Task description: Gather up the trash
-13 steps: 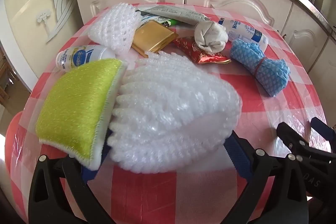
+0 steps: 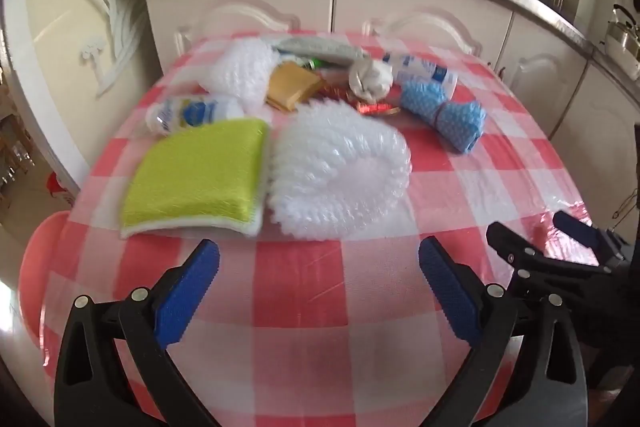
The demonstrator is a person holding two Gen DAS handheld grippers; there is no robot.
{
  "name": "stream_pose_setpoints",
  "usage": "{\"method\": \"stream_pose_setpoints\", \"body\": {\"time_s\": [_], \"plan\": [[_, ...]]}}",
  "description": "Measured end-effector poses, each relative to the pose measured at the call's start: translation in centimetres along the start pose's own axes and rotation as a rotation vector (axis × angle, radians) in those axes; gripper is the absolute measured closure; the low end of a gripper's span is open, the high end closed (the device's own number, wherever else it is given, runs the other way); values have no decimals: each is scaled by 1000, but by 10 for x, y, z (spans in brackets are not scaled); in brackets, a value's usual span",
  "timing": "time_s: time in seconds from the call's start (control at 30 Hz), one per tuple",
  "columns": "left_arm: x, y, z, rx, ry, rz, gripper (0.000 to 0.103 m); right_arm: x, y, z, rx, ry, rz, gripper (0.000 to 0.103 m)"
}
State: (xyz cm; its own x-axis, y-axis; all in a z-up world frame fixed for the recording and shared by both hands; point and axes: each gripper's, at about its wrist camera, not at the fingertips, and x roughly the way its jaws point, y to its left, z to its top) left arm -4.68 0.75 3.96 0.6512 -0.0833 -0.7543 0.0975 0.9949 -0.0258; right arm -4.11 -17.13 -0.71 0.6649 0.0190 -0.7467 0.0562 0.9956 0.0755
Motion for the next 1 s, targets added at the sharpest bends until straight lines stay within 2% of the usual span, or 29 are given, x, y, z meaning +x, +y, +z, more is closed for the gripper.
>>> {"method": "stream_pose_setpoints", "body": {"time_s": [0.1, 0.2, 0.33, 0.63, 1.0], "plan": [[-31, 10, -6, -2, -84, 12, 5, -32, -4, -8, 10, -71, 27, 4], [-67, 20, -11, -2, -176, 32, 5, -62, 2, -6, -7, -159, 36, 4], [-101, 31, -15, -2, -260, 55, 5, -103, 12, 1, -3, -254, 71, 4], [-149, 46, -15, -25, -356, 89, 5, -183, 33, 6, -50, -447, 81, 4], [-201, 69, -17, -54, -466, 109, 5, -239, 61, -3, -124, -624, 50, 4]]}}
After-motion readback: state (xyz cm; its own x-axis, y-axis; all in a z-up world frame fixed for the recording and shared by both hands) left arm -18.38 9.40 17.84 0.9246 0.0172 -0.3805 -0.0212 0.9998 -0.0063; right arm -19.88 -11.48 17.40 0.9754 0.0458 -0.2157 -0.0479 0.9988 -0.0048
